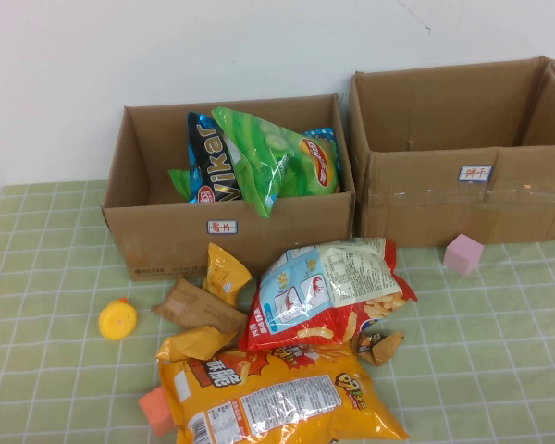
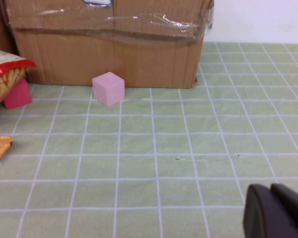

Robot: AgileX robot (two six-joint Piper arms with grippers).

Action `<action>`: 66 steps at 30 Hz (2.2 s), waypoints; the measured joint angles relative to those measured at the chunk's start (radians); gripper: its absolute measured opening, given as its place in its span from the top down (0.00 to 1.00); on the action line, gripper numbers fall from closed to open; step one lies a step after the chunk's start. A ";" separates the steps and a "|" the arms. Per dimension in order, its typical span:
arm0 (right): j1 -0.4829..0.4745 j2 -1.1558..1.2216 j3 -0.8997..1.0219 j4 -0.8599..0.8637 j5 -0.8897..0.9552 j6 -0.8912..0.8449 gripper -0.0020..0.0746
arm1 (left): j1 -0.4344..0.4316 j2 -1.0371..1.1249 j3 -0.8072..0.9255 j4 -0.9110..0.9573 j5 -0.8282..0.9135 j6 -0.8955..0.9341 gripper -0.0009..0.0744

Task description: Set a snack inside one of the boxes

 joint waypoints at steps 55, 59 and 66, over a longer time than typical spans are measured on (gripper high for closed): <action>0.000 0.000 0.000 0.005 0.000 0.000 0.98 | -0.434 0.880 -0.763 -0.337 0.688 0.786 0.99; 0.000 0.000 0.000 0.005 0.000 0.000 0.98 | -0.583 0.978 -0.767 -0.205 0.653 0.684 0.99; 0.000 0.000 0.000 0.005 0.000 0.000 0.98 | -0.845 1.151 -0.767 0.053 0.579 0.436 0.96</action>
